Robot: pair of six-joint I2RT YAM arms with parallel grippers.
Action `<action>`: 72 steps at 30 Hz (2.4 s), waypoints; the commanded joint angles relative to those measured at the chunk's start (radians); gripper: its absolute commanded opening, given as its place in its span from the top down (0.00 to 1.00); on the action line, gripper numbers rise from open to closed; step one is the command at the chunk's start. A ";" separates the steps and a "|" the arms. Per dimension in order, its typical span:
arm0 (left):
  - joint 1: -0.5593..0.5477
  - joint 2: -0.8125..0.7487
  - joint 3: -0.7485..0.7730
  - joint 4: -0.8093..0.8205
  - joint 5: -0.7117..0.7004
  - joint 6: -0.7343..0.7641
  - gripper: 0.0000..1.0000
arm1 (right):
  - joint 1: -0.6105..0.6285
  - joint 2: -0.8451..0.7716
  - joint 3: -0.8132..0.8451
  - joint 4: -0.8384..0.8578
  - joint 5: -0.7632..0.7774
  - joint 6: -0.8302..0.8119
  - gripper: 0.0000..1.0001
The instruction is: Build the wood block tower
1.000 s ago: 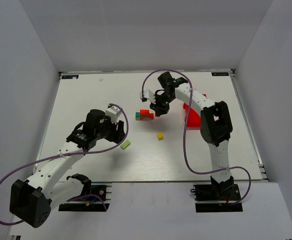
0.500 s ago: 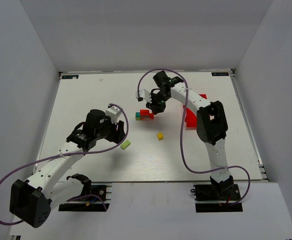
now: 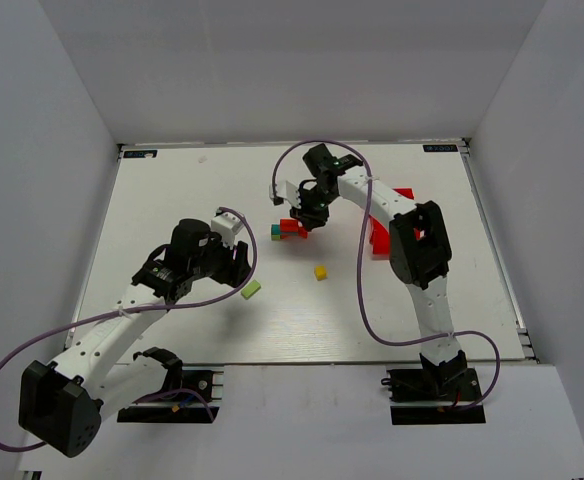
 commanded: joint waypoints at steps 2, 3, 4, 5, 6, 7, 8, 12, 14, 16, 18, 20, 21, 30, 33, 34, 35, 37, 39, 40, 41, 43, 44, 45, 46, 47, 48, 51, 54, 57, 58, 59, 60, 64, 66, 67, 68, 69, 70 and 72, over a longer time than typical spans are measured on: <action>-0.005 -0.026 -0.006 0.021 0.016 0.005 0.33 | 0.008 0.017 0.046 -0.016 -0.003 0.005 0.94; -0.005 -0.026 -0.006 0.021 0.016 0.005 0.33 | 0.009 0.021 0.048 -0.016 -0.006 0.008 0.94; -0.005 -0.026 -0.006 0.021 0.016 0.005 0.33 | 0.009 0.021 0.048 -0.014 -0.005 0.005 0.94; -0.005 -0.026 -0.006 0.030 0.016 0.005 0.33 | 0.009 0.020 0.046 -0.012 -0.005 0.008 0.94; -0.005 -0.026 -0.006 0.030 0.016 0.005 0.33 | 0.012 0.023 0.048 -0.014 -0.005 0.008 0.94; -0.005 -0.026 -0.006 0.030 0.016 0.005 0.33 | 0.009 0.020 0.048 -0.009 -0.005 0.010 0.94; -0.005 -0.026 -0.006 0.030 0.016 0.005 0.33 | 0.014 0.023 0.048 -0.009 -0.006 0.010 0.94; -0.005 -0.026 -0.015 0.030 0.016 0.005 0.33 | 0.011 0.024 0.048 -0.008 -0.006 0.013 0.94; -0.005 -0.026 -0.015 0.030 0.016 0.005 0.33 | 0.012 0.023 0.046 -0.002 -0.011 0.016 0.94; -0.005 -0.026 -0.015 0.030 0.016 0.005 0.33 | 0.011 0.023 0.048 0.000 -0.008 0.017 0.94; -0.005 -0.026 -0.015 0.030 0.016 0.005 0.33 | 0.011 0.026 0.049 0.000 -0.008 0.020 0.93; -0.005 -0.026 -0.015 0.030 0.016 0.005 0.33 | 0.012 0.029 0.048 0.006 -0.008 0.019 0.93; -0.005 -0.026 -0.015 0.030 0.016 0.005 0.33 | 0.011 0.027 0.049 0.006 -0.008 0.020 0.93; -0.005 -0.026 -0.015 0.030 0.016 0.005 0.33 | 0.011 0.029 0.048 0.010 -0.014 0.025 0.93; -0.005 -0.026 -0.015 0.030 0.016 0.005 0.33 | 0.011 0.027 0.049 0.009 -0.016 0.026 0.92; -0.005 -0.026 -0.015 0.030 0.016 0.005 0.33 | 0.011 0.027 0.048 0.009 -0.022 0.026 0.92; -0.005 -0.026 -0.015 0.030 0.016 0.005 0.33 | 0.011 0.032 0.045 0.009 -0.022 0.028 0.92; -0.005 -0.026 -0.015 0.030 0.016 0.005 0.33 | 0.011 0.033 0.048 0.009 -0.025 0.028 0.92; -0.005 -0.026 -0.015 0.030 0.016 0.005 0.33 | 0.011 0.029 0.049 0.017 -0.026 0.030 0.92; -0.005 -0.026 -0.015 0.030 0.016 0.005 0.33 | 0.009 0.030 0.046 0.015 -0.028 0.033 0.92; -0.005 -0.026 -0.015 0.030 0.016 0.005 0.33 | 0.012 0.032 0.049 0.018 -0.028 0.034 0.92; -0.005 -0.026 -0.015 0.030 0.016 0.005 0.33 | 0.011 0.032 0.046 0.021 -0.029 0.039 0.92; -0.005 -0.026 -0.015 0.030 0.016 0.005 0.33 | 0.012 0.032 0.045 0.023 -0.029 0.037 0.92; -0.005 -0.026 -0.015 0.030 0.016 0.005 0.33 | 0.009 0.030 0.048 0.023 -0.028 0.036 0.92; -0.005 -0.026 -0.015 0.030 0.016 0.005 0.33 | 0.011 0.033 0.048 0.029 -0.028 0.040 0.92; -0.005 -0.026 -0.015 0.030 0.016 0.005 0.33 | 0.011 0.032 0.046 0.029 -0.026 0.042 0.92; -0.005 -0.026 -0.015 0.030 0.016 0.005 0.33 | 0.011 0.033 0.045 0.030 -0.028 0.042 0.92; -0.005 -0.026 -0.015 0.030 0.016 0.005 0.33 | 0.012 0.032 0.042 0.034 -0.026 0.045 0.92; -0.005 -0.026 -0.015 0.030 0.016 0.005 0.33 | 0.011 0.032 0.042 0.040 -0.026 0.049 0.90; -0.005 -0.026 -0.015 0.030 0.016 0.005 0.33 | 0.012 0.032 0.038 0.043 -0.026 0.053 0.90; -0.005 -0.026 -0.015 0.030 0.016 0.005 0.33 | 0.014 0.032 0.038 0.044 -0.028 0.053 0.90; -0.005 -0.026 -0.015 0.030 0.016 0.005 0.33 | 0.014 0.032 0.038 0.046 -0.026 0.053 0.90; -0.005 -0.026 -0.015 0.030 0.016 0.005 0.33 | 0.012 0.030 0.037 0.046 -0.025 0.056 0.90; -0.005 -0.026 -0.015 0.030 0.016 0.005 0.33 | 0.012 0.032 0.032 0.049 -0.026 0.054 0.89; -0.005 -0.026 -0.015 0.030 0.016 0.005 0.33 | 0.012 0.032 0.032 0.052 -0.028 0.056 0.89; -0.005 -0.026 -0.015 0.030 0.016 0.005 0.33 | 0.014 0.032 0.031 0.050 -0.026 0.056 0.89; -0.005 -0.026 -0.015 0.030 0.016 0.005 0.33 | 0.014 0.033 0.032 0.052 -0.026 0.056 0.89; -0.005 -0.026 -0.015 0.030 0.016 0.005 0.33 | 0.011 0.033 0.031 0.050 -0.026 0.056 0.88; -0.005 -0.026 -0.015 0.030 0.016 0.005 0.33 | 0.014 0.032 0.031 0.049 -0.028 0.056 0.88; -0.005 -0.026 -0.015 0.030 0.016 0.005 0.33 | 0.012 0.035 0.028 0.049 -0.028 0.056 0.88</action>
